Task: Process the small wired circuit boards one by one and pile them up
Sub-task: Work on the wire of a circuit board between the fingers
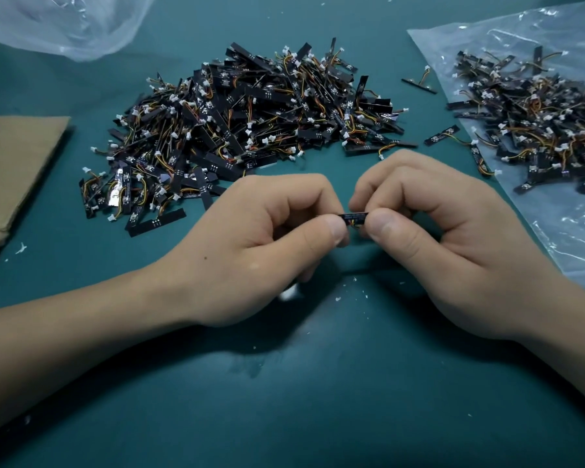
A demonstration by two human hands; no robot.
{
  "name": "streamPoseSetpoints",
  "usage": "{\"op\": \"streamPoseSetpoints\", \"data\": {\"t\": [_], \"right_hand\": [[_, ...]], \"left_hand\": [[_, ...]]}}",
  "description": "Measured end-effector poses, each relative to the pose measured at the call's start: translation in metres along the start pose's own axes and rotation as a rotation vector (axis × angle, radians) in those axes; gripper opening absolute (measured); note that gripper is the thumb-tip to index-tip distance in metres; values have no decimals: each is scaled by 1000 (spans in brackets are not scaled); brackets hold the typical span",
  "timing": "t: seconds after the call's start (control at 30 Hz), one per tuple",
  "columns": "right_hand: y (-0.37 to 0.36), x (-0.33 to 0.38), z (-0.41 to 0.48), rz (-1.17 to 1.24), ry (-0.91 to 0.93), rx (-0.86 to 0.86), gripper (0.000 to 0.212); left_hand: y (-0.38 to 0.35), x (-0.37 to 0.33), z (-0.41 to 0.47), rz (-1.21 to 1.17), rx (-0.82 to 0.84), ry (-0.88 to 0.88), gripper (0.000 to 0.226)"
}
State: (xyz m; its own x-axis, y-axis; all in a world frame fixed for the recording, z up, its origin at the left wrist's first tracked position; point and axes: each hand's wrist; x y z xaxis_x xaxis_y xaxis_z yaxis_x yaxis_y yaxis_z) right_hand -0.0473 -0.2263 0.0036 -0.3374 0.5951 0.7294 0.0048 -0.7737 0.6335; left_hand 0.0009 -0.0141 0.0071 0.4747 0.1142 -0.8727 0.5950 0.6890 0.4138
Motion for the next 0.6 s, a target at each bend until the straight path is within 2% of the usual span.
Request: {"op": "streamPoseSetpoints", "data": {"t": [0.13, 0.3, 0.6], "right_hand": [[-1, 2, 0, -32, 0, -12, 21], [0, 1, -2, -24, -45, 104, 28], [3, 0, -2, 66, -31, 206, 21]], "left_hand": [[2, 0, 1, -28, 37, 35, 16], [1, -1, 2, 23, 81, 45, 18], [1, -1, 1, 18, 100, 18, 19]]}}
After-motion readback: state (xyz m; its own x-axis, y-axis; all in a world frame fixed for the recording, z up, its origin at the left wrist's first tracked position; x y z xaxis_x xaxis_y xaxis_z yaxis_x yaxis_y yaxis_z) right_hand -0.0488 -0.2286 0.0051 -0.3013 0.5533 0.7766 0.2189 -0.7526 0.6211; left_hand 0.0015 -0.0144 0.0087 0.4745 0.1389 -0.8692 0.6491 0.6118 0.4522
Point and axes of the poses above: each hand's wrist, its own z-axis towards the middle knuckle, its own y-axis out of the back of the hand, x = y × z, and after that the axes turned 8 degrees about -y, right-handed
